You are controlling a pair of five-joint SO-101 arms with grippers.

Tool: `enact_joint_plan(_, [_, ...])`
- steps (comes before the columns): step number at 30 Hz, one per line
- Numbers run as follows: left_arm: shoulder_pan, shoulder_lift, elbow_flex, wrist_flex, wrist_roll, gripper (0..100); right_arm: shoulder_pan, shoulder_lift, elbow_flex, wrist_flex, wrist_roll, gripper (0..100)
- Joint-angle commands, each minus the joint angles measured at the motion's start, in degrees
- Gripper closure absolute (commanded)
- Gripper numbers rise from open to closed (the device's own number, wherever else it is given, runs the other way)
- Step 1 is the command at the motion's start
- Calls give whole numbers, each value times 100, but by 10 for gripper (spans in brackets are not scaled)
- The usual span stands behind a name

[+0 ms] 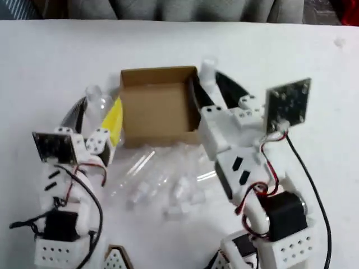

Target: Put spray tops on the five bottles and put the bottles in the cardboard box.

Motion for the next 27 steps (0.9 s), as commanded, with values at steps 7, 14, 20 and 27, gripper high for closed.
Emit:
enact_joint_plan(7, [1051,-1622,835,-167,0,978,-813,-40,-571,-3037,-18,984])
enact_joint_plan(14, [1349,-1631,1160,-220,-457,978,-1332,699,-1530,-3099,-26,984])
enact_joint_plan(20, [1402,-1631,1240,-185,-475,978,-1508,1429,-1969,-2844,-53,984])
enact_joint_plan(27, [1393,-1631,1626,-431,-475,978,-1640,963,-870,-2809,-53,984])
